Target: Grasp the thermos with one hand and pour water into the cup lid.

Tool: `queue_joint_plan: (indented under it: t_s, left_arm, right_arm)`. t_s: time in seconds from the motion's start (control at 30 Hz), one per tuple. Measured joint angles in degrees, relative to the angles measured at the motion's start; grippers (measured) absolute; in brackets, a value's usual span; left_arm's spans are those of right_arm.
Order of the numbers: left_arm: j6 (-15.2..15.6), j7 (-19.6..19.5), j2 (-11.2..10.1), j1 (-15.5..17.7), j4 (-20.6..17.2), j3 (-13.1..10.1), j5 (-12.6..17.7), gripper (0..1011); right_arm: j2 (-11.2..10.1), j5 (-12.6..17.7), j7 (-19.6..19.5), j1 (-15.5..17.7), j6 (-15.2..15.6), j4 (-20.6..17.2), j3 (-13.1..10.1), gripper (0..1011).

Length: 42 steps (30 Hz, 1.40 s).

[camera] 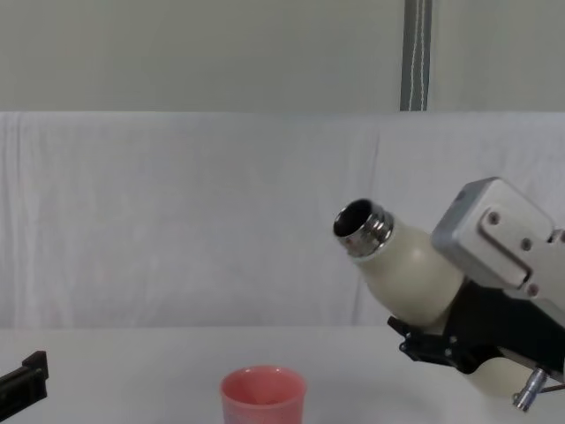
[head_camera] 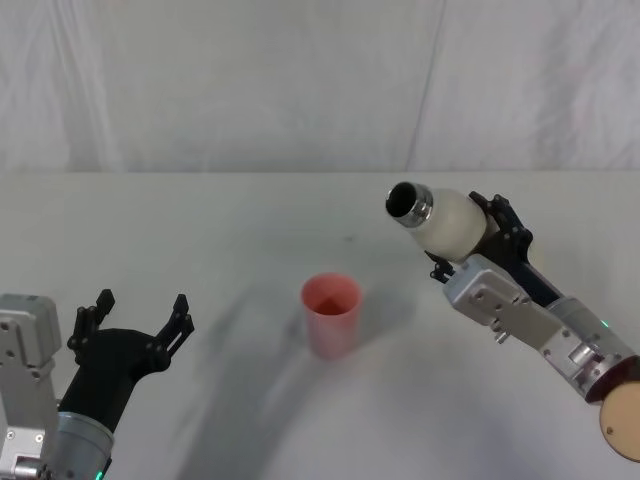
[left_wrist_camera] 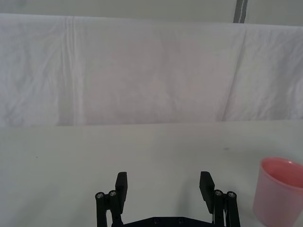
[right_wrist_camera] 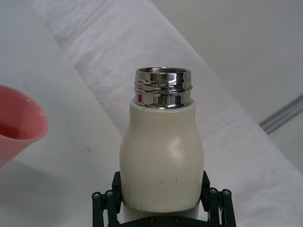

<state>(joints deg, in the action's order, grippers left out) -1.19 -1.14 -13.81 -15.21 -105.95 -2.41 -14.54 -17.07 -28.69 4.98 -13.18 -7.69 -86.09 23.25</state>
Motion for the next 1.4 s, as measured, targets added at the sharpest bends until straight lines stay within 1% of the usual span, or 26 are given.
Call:
queue_joint_plan:
  t_s: [0.17, 0.27, 0.37, 0.53, 0.67, 0.8, 0.87, 0.9, 1.0, 1.23, 1.4]
  left_arm:
    - [0.00, 0.00, 0.00, 0.00, 0.00, 0.00, 0.00, 1001]
    - [0.00, 0.00, 0.00, 0.00, 0.00, 0.00, 0.00, 1001]
    - [0.00, 0.00, 0.00, 0.00, 0.00, 0.00, 0.00, 1001]
    - [0.00, 0.00, 0.00, 0.00, 0.00, 0.00, 0.00, 1001]
    - [0.00, 0.00, 0.00, 0.00, 0.00, 0.00, 0.00, 1001]
    - [0.00, 0.00, 0.00, 0.00, 0.00, 0.00, 0.00, 1001]
    - [0.00, 0.00, 0.00, 0.00, 0.00, -0.01, 0.00, 1001]
    - [0.00, 0.00, 0.00, 0.00, 0.00, 0.00, 0.00, 1001]
    - [0.00, 0.00, 0.00, 0.00, 0.00, 0.00, 0.00, 1001]
    - [0.00, 0.00, 0.00, 0.00, 0.00, 0.00, 0.00, 1001]
    - [0.00, 0.00, 0.00, 0.00, 0.00, 0.00, 0.00, 1001]
  right_arm:
    - [0.68, 1.82, -0.71, 0.91, -1.03, 0.28, -1.47, 951]
    - [0.75, 2.23, -0.96, 1.20, -1.67, 0.39, -1.92, 951]
    - [0.85, 2.91, -1.53, 1.69, -3.12, 0.70, -2.69, 951]
    - [1.09, 3.84, -1.97, 2.24, -4.57, 1.03, -3.55, 951]
    - [1.74, 4.89, -2.54, 2.69, -5.67, 1.65, -4.37, 951]
    - [2.92, 6.62, -3.27, 3.13, -7.16, 2.60, -5.40, 951]
    - [3.89, 8.17, -3.48, 3.56, -8.09, 3.23, -6.28, 951]
    - [3.89, 8.17, -3.48, 3.56, -8.09, 3.23, -6.28, 951]
    - [4.59, 9.34, -3.53, 3.97, -8.57, 3.59, -7.21, 951]
    - [5.22, 10.40, -3.42, 4.67, -8.61, 3.70, -8.44, 951]
    - [5.94, 11.89, -3.09, 5.09, -8.94, 4.20, -9.53, 951]
